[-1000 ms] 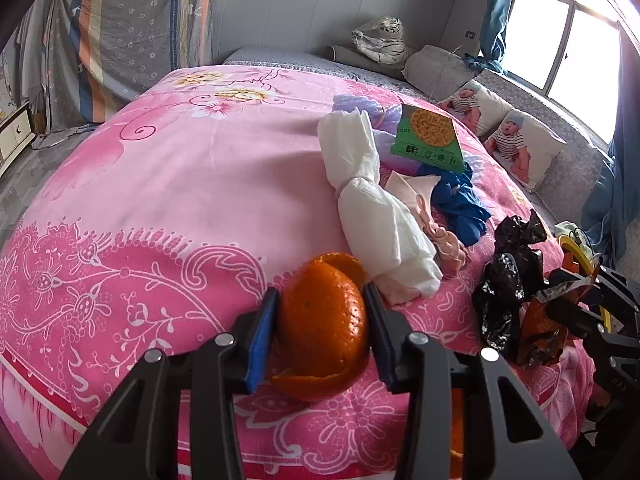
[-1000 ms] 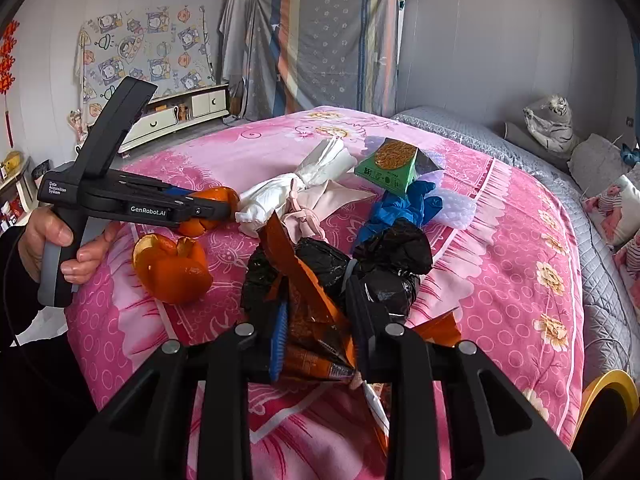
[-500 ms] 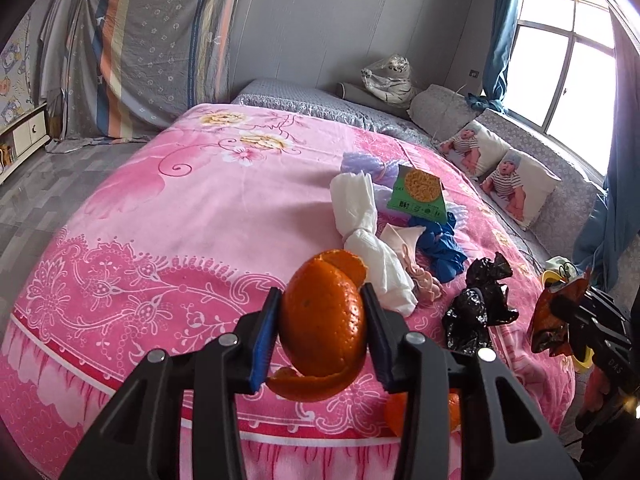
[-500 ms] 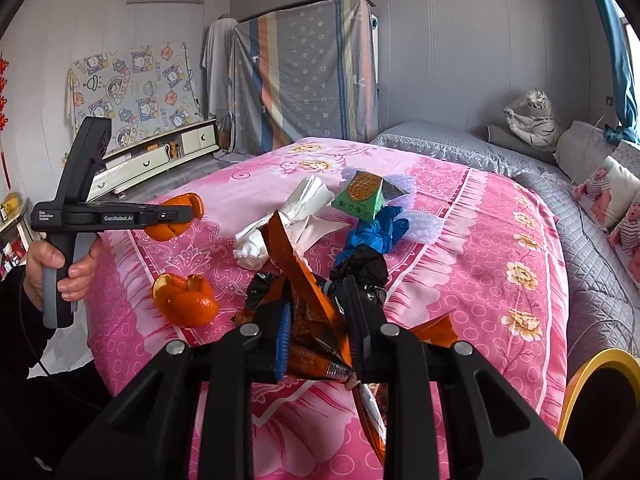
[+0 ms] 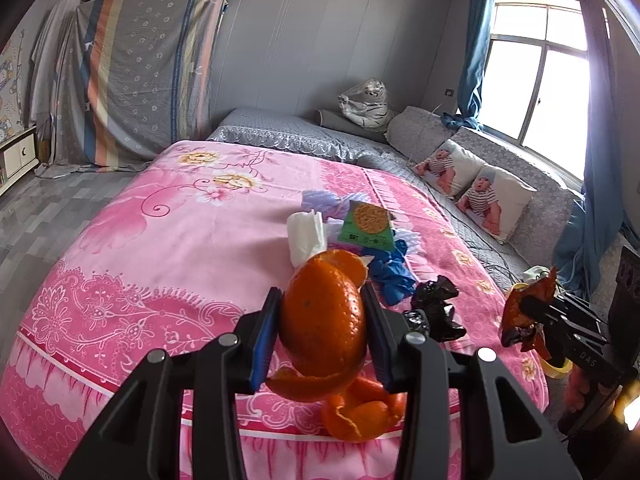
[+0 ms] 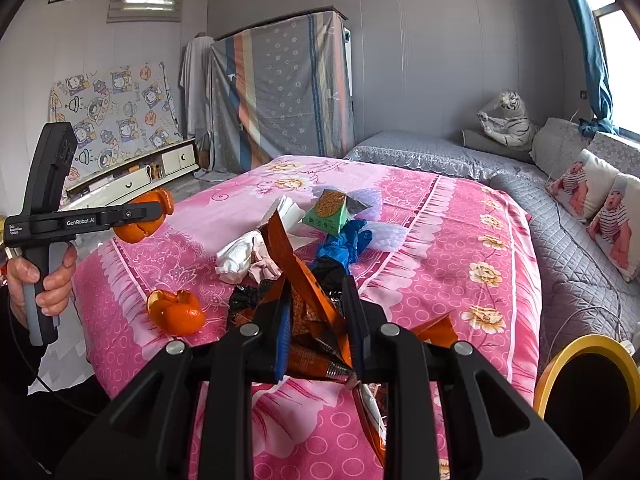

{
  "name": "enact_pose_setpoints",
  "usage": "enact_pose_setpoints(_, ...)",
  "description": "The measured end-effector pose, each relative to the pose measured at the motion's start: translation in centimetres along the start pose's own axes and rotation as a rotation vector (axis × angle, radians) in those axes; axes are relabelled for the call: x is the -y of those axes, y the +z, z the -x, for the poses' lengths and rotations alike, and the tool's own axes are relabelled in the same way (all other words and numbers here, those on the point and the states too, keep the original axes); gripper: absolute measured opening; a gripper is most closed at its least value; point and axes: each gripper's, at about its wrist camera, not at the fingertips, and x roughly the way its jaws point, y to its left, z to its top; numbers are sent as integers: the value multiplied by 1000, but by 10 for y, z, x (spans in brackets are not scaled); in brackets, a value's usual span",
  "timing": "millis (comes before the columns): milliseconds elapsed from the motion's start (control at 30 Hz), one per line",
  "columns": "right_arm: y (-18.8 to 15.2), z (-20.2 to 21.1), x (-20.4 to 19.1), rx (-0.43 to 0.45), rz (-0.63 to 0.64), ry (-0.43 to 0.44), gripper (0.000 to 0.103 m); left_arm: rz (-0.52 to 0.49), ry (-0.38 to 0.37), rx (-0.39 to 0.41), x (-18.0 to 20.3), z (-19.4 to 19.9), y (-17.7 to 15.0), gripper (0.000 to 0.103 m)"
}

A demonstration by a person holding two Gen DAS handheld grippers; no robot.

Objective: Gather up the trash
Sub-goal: 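Carry the orange peel and snack wrapper over the yellow bin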

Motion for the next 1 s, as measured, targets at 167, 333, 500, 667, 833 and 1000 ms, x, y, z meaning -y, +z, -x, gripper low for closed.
enact_pose_setpoints(167, 3, 12, 9, 26, -22, -34, 22, -51, -51, 14, 26, 4, 8, 38)
enact_pose_setpoints(333, 9, 29, 23, 60, -51, -80, 22, -102, -115, 30, 59, 5, 20, 38)
enact_pose_setpoints(500, 14, 48, 42, 95, -69, -139, 22, -155, -193, 28, 95, -3, 37, 38)
enact_pose_setpoints(667, 20, 71, 64, 134, -89, -219, 22, -212, -245, 42, 136, -9, 51, 38)
enact_pose_setpoints(833, 23, 96, 90, 176, -121, -311, 22, -269, -300, 42, 179, -18, 63, 38)
enact_pose_setpoints(1000, 20, 124, 123, 212, -162, -424, 22, -319, -376, 29, 225, -30, 69, 38)
